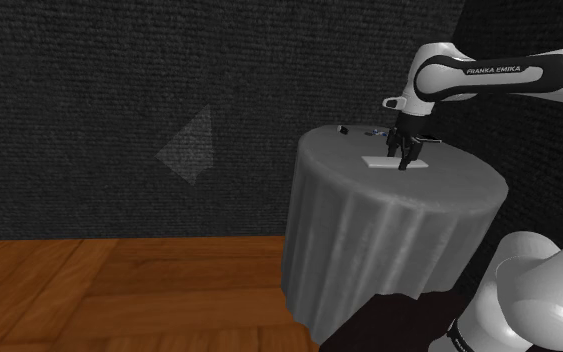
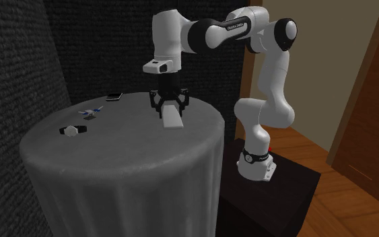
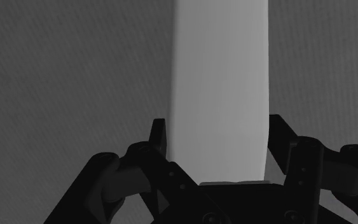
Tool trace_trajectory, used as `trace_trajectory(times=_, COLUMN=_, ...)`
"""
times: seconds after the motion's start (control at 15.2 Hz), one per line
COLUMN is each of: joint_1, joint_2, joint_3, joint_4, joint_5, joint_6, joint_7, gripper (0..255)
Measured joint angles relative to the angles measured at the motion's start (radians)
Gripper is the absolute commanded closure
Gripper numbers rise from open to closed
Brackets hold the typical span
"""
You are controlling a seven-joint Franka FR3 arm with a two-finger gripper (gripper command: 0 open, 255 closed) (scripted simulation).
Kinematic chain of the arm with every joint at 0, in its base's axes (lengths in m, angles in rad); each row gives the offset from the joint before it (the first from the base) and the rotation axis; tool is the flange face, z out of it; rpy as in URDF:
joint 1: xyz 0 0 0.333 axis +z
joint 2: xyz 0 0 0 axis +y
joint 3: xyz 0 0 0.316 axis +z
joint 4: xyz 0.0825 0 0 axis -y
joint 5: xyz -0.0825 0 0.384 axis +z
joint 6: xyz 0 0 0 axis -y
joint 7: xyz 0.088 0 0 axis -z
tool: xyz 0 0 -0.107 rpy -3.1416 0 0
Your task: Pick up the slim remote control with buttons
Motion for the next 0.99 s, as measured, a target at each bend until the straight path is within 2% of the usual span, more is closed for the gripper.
trace_trajectory(times=0.26, joint_1=0.000, joint_2=-0.001, joint_3=0.001, joint_4=0.004, joint_5=0.000, joint_6=-0.005, joint_7=0.000, gripper=255)
trace_trajectory(times=0.99, joint_1=0.011, joint_2=0.010, joint_3=0.025, joint_4=0.151, joint_5=0.021, joint_6=-0.142, joint_7=-0.005, gripper=255)
